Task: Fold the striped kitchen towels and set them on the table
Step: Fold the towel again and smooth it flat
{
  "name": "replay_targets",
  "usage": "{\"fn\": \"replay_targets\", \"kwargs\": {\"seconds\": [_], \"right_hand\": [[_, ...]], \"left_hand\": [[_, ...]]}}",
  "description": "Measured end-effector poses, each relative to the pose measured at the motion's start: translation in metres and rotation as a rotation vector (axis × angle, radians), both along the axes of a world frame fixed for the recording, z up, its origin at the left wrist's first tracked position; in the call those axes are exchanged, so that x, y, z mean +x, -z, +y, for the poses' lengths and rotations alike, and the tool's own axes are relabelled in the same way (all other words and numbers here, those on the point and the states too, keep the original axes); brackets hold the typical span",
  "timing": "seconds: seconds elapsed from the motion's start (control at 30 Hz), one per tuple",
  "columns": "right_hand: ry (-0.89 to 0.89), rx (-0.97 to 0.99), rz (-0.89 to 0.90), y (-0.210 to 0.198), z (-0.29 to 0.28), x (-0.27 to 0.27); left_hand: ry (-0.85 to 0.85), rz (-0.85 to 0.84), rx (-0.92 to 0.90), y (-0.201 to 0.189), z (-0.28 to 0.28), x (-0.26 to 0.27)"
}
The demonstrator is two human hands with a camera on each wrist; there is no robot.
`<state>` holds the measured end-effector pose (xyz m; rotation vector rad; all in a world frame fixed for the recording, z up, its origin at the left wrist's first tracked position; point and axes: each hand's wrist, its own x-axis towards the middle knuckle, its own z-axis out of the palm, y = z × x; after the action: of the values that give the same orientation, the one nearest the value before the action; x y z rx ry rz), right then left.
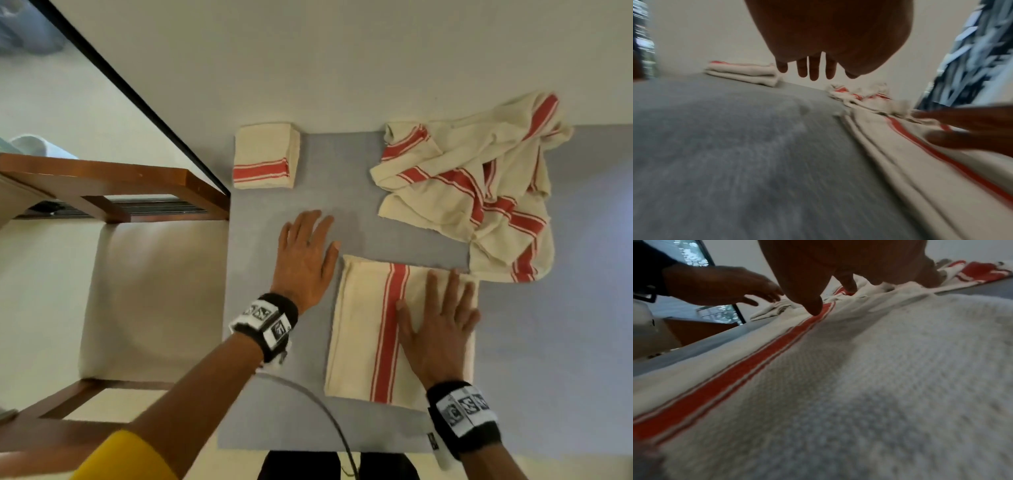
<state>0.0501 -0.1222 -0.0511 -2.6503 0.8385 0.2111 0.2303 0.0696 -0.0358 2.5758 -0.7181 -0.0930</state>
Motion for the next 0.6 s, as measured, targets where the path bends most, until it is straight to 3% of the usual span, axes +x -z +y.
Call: {"fn": "replay_targets", "kwargs": {"seconds": [0.1,0.17,0.27,0.43,0.5,0.6], "right_hand": [[-0.165,-0.033,0.009,0.003,0.015,0.002],[-0.286,-0.041,0.037,0.011,0.014,-0.002],[-0.353,-0.071,0.023,0.020,-0.013,-0.012],[-0.119,-0.081,0.036,0.018,-0.055,-0.032],[-0.063,-0.061,0.031,0.017,-0.046,-0.040],[-0.171,-0.084,0.000,0.016,-0.012,-0.056]], "left_hand": [[0.269,0.052,0.002,0.002,-0.037,-0.079],[0.360,0.110,0.062,0.012,-0.055,-0.118],[0.281,0.150,0.134,0.028,-0.058,-0.130],[0.235,0.109,0.259,0.035,-0.043,-0.126],[0.186,0.126,0.250,0.032,-0.041,-0.144],[0.215,0.127,0.266,0.030,-0.033,-0.169]]}}
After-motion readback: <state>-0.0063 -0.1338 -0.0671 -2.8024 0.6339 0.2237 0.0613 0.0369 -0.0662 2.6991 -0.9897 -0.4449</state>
